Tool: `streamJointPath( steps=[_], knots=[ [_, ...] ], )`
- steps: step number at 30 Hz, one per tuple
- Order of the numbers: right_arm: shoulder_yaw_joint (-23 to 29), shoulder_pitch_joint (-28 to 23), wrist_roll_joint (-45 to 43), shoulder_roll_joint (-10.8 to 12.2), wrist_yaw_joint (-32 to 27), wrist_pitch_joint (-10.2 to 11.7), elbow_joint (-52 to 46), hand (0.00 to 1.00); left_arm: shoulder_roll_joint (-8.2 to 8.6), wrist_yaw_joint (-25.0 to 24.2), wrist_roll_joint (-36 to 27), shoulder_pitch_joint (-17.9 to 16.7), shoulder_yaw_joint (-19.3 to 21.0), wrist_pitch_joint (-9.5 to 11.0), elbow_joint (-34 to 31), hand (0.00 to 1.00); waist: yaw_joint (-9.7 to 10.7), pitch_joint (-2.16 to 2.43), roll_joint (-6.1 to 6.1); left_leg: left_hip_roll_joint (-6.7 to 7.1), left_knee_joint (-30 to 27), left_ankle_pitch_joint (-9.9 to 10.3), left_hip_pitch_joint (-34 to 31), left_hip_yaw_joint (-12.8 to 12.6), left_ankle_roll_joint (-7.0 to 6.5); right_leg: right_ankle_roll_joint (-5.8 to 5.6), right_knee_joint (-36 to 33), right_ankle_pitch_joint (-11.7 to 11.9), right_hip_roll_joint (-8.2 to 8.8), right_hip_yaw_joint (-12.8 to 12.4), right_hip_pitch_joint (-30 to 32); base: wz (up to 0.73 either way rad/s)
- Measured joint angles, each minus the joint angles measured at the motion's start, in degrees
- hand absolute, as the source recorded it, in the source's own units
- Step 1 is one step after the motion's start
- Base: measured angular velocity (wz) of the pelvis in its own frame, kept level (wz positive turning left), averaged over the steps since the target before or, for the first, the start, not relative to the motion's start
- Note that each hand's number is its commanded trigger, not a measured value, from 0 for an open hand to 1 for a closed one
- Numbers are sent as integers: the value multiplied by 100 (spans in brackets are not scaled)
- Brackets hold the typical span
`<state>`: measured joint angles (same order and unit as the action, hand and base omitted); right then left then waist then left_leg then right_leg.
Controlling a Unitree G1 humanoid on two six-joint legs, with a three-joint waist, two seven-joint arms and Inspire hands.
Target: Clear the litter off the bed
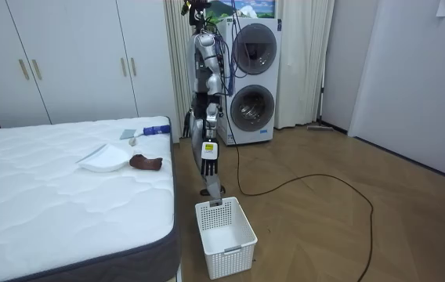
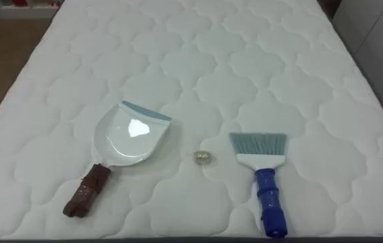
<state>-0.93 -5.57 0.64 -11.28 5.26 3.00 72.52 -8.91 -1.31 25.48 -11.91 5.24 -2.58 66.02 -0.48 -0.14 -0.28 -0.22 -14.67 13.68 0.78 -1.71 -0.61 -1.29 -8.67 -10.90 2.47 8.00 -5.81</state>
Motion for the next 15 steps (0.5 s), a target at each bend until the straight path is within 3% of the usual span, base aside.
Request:
streamJointPath(
  steps=[7, 15],
  knots=[
    [-11, -56, 54, 26, -77, 69, -169, 0, 4, 26, -23, -20, 3, 39, -85, 0, 7, 1, -11, -5, 10, 0, 56, 4, 0, 0, -14, 0, -5, 15, -27, 0],
    [-200, -10, 51, 27, -137, 176, -194, 0, 4, 455, -115, 51, 14, 321, -144, 0, -7, -14, -76, -7, 32, 0, 78, -15, 0, 1, -22, 1, -7, 18, -29, 0]
  ],
)
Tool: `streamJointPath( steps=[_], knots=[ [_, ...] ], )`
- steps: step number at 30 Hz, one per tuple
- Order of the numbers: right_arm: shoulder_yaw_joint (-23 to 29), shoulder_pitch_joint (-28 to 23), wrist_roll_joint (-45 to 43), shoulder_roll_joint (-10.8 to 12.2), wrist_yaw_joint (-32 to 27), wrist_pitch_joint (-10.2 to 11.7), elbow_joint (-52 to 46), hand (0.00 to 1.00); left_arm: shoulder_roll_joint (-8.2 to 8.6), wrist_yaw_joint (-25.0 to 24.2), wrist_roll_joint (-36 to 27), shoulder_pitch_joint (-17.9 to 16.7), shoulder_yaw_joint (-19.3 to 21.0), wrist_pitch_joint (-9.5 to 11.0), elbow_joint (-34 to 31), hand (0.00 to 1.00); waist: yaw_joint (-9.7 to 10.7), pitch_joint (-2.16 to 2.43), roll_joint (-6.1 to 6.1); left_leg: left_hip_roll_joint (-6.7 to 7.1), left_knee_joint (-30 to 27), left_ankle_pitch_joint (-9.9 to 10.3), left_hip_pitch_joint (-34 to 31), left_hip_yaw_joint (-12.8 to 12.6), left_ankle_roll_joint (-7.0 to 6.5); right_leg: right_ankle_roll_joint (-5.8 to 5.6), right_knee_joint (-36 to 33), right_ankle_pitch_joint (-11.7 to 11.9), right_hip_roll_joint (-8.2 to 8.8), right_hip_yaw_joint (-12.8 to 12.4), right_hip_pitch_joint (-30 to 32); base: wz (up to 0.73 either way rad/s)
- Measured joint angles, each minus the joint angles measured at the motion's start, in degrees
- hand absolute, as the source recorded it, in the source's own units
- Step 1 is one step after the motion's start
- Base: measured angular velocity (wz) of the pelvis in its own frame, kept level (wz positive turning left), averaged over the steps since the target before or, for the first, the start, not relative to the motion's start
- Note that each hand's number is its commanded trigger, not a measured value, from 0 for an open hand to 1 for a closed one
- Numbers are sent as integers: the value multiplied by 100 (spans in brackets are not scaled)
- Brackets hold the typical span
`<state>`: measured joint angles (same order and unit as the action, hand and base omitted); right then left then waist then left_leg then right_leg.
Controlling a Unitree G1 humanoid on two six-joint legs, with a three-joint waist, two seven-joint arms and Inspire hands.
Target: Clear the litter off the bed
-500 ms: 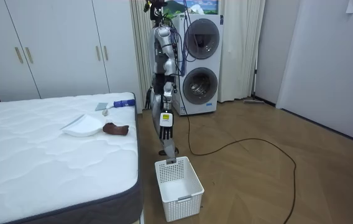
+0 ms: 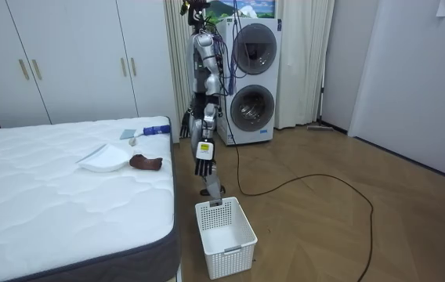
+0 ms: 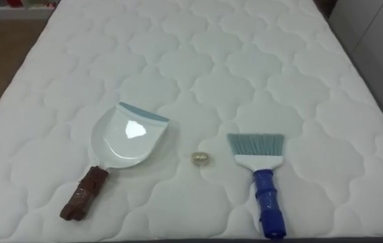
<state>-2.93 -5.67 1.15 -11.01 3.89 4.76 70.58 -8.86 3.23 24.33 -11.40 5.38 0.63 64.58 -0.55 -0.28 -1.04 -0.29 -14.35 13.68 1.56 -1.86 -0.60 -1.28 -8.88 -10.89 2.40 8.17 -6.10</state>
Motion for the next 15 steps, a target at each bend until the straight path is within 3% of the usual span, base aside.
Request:
streamJointPath(
  steps=[10, 15],
  knots=[
    [-4, 20, -64, 0, 1, 73, 56, 0, -19, 1001, -804, 36, 263, 500, -150, 0, -9, 2, -35, 7, 81, -1, 98, 26, 0, 0, 24, 0, 2, 38, -66, 0],
    [11, -8, -144, -8, -64, 157, 87, 0, -29, 1652, -1329, 35, 513, 859, -545, 0, -137, -27, -74, 8, 105, -3, 152, 22, 2, 0, 25, 0, 5, 38, -85, 0]
  ],
)
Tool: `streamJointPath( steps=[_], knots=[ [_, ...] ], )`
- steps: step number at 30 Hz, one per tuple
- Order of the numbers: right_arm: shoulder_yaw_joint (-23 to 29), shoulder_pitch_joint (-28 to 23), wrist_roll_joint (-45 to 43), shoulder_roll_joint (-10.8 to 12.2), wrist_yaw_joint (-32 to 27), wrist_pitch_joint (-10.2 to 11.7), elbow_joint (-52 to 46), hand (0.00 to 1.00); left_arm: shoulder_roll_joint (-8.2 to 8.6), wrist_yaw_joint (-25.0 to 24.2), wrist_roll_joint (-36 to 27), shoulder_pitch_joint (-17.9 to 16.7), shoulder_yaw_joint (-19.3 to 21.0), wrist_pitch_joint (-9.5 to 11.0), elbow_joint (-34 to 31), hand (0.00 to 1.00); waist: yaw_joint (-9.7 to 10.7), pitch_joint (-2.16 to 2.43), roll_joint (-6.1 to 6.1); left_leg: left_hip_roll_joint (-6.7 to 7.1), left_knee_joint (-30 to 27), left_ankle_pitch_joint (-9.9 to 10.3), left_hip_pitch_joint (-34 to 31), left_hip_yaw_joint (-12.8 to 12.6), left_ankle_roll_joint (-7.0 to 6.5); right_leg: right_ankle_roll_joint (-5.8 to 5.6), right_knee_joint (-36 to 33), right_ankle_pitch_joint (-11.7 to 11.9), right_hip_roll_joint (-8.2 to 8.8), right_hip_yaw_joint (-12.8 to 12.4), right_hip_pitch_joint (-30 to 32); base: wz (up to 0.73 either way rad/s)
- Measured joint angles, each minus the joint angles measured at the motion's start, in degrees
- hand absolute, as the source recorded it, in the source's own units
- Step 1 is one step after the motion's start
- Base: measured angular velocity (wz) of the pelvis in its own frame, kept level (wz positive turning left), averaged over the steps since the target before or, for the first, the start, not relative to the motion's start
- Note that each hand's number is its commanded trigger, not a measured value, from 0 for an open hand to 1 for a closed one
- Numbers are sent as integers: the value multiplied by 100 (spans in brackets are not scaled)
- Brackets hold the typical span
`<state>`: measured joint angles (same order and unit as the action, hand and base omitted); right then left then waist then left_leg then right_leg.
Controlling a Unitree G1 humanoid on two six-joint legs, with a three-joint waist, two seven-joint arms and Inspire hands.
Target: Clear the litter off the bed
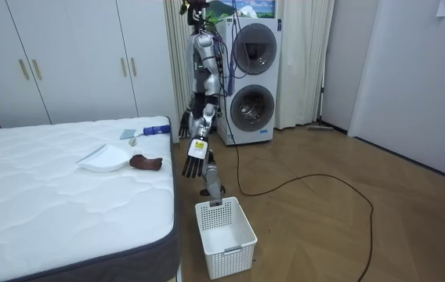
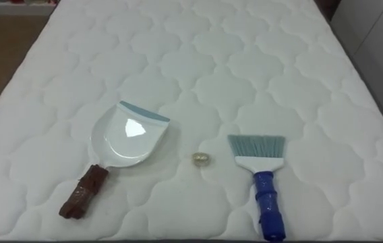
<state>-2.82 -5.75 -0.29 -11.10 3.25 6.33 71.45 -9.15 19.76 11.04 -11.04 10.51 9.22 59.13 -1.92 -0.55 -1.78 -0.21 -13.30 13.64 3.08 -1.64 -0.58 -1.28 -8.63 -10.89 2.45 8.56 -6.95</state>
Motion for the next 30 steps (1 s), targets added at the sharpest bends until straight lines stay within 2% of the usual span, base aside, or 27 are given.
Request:
streamJointPath(
  steps=[5, 10, 13, 15, 19, 28, 30],
  knots=[
    [29, -44, 2, -4, -80, 63, -23, 0, -60, 627, -170, -71, 68, 241, -583, 0, -11, 2, 2, 1, 28, 0, 5, -5, 0, 0, 2, 0, -1, 5, -39, 1],
    [29, -105, 4, -5, -77, 78, -24, 0, -56, 1134, -143, -75, 38, 296, -1311, 0, 1, 66, 46, 5, 16, -2, 9, 56, 1, 0, 0, 0, 3, 103, -71, 5],
    [31, -111, 6, -14, -74, 78, -26, 0, -60, 1417, -146, -68, -84, 523, -1666, 0, 29, 72, 77, 8, -6, -2, 103, 68, 1, -1, 1, 0, 8, 106, -155, 2],
    [30, -107, 6, -25, -63, 78, -48, 0, -72, 1584, -147, -61, -303, 627, -1746, 0, 42, 61, 106, 10, 5, -2, 156, 68, 1, -2, 2, 0, 11, 117, -207, 0],
    [31, -107, 26, -25, -30, 90, -60, 0, -74, 1608, -135, -37, -519, 642, -1755, 0, 59, 47, 106, 7, 61, -2, 154, 84, 1, -2, 4, -1, 7, 130, -202, 0],
    [21, -103, 30, -28, 133, 116, -56, 0, -136, 1603, -135, 40, -523, 700, -1781, 0, 165, 43, 73, 16, 56, -2, 132, 110, 1, -2, 10, -1, 5, 108, -157, 0],
    [19, -102, 31, -28, 142, 116, -68, 0, -150, 1602, -135, 90, -523, 702, -1934, 0, 174, 55, 57, 15, 42, -3, 48, 93, 2, -2, 0, -1, 5, 105, -68, 0]
  ],
)
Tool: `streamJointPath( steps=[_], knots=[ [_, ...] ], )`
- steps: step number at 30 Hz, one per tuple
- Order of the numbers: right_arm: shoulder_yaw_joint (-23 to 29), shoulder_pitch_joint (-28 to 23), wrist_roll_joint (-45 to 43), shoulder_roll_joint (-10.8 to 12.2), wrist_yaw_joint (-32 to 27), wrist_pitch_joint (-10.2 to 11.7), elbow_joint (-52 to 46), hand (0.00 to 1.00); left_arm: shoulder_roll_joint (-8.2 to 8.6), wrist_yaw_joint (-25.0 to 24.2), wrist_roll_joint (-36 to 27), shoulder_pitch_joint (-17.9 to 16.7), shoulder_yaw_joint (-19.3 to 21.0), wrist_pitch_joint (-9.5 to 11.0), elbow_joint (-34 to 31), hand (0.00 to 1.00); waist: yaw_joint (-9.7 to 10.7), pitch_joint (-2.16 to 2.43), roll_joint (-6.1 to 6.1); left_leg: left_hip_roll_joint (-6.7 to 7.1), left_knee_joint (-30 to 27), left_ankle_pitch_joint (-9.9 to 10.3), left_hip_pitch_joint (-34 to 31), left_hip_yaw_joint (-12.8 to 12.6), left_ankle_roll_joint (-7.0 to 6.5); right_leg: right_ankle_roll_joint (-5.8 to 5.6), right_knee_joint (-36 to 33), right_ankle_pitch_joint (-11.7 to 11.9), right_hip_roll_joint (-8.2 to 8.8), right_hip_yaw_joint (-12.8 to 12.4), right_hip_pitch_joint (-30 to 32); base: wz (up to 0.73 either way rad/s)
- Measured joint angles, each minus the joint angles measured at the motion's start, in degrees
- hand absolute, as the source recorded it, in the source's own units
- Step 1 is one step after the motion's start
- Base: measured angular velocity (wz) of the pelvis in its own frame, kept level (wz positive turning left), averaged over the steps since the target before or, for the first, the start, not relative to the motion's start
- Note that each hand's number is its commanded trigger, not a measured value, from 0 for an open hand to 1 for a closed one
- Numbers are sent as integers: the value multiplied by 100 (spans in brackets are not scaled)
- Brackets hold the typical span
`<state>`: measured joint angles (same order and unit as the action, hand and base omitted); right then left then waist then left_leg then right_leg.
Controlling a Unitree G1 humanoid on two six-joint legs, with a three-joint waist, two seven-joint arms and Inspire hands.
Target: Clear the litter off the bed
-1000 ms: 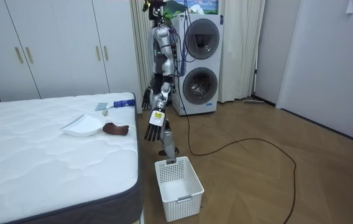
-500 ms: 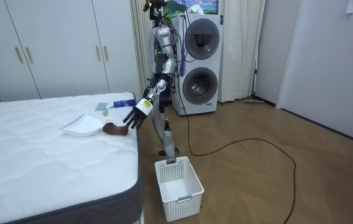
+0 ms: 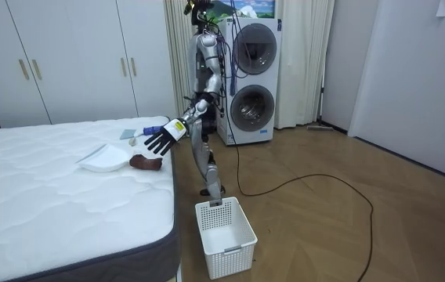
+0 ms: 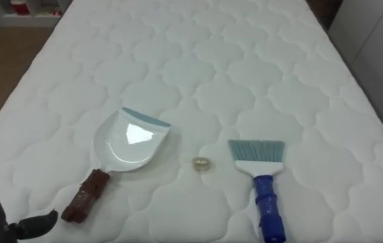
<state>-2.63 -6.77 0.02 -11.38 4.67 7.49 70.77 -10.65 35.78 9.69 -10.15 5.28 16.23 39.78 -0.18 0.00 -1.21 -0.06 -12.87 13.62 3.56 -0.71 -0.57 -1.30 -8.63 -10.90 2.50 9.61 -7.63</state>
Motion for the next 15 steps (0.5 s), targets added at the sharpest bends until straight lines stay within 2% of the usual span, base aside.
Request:
streamJointPath(
  steps=[1, 3, 7, 10, 15],
  knots=[
    [0, -1, 1, -2, 1, -1, -14, 0, -6, 0, -1, 20, 0, 2, -44, 0, -1, 13, -22, -1, -12, -1, -30, -3, 0, 0, -3, 0, 0, -2, 41, 0],
    [-8, -3, 5, -8, -1, -1, -49, 0, -77, 3, -11, 137, -95, 18, -46, 0, 13, 3, -19, -2, -88, -11, -122, 3, 0, 5, -14, 3, 2, 6, 84, 0],
    [-60, 20, 26, -13, -12, -3, -68, 0, -98, -2, -12, 349, -359, 18, -41, 0, 17, 2, -15, -1, -93, -11, -180, 7, 1, 4, -8, 3, 3, 22, 105, 0],
    [-69, 58, 52, -18, -12, -2, -99, 0, -99, -27, -11, 439, -547, 18, -8, 0, 47, -31, 41, 0, -91, -11, -210, 2, 1, 4, -3, 3, 4, 19, 146, 0],
    [-121, 138, 150, -52, -29, 0, -118, 0, -105, -127, -15, 512, -711, 6, 91, 0, 167, -30, 77, -1, -122, -29, -495, -14, 5, 8, -26, 6, 4, -5, 460, -1]
  ],
)
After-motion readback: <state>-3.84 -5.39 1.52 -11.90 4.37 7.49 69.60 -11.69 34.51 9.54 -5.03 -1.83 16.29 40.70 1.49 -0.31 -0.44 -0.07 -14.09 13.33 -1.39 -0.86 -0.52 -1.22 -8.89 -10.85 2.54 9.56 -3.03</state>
